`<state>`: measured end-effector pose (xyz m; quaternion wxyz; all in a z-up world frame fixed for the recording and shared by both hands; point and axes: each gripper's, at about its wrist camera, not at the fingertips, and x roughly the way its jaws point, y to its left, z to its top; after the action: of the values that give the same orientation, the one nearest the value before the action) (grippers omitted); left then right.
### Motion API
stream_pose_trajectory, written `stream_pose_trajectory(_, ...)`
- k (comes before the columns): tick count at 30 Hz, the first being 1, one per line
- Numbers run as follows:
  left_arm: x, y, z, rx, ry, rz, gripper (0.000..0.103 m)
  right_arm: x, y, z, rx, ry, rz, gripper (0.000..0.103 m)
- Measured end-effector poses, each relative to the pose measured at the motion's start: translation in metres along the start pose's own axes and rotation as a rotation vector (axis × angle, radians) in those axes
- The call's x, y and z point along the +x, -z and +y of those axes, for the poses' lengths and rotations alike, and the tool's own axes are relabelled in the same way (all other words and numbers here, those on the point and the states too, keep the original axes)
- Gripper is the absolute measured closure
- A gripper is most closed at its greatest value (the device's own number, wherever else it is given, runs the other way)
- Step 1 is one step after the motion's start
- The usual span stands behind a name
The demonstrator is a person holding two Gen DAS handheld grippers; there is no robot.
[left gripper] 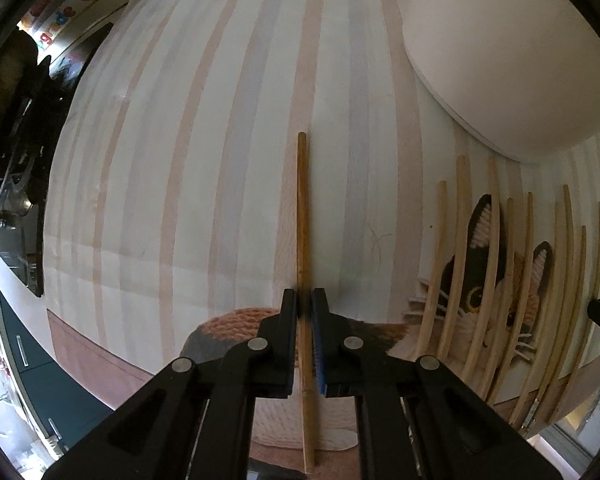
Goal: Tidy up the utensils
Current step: 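Grasp a wooden chopstick on the mat with the left tool while the right tool grasps another, then lift both held chopsticks and lower them into the cream utensil holder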
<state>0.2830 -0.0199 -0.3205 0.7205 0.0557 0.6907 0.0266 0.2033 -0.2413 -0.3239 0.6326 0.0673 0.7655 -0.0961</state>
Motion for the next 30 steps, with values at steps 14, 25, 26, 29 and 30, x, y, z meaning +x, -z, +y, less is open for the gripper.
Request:
stream_pose_trajectory(14,-0.066,0.026,0.019,-0.115,-0.046,-0.176,0.098,-0.041,0.001,-0.008,0.011,-0.011,-0.117,0.096)
stream_pose_trajectory(25,-0.183,0.019,0.047,-0.262,0.035,-0.434,0.099,-0.138,0.0,-0.01,0.083,-0.079,-0.368,0.096)
stream_pose_trajectory(26,-0.196,0.019,0.051,-0.278,0.052,-0.457,0.099,-0.144,-0.003,-0.012,0.088,-0.091,-0.393,0.096)
stream_pose_trajectory(29,-0.237,0.01,0.064,-0.326,0.123,-0.529,0.099,-0.169,-0.015,-0.011,0.1,-0.119,-0.465,0.096)
stream_pose_trajectory(30,-0.255,0.009,0.069,-0.339,0.146,-0.565,0.099,-0.183,-0.016,-0.01,0.102,-0.134,-0.492,0.096)
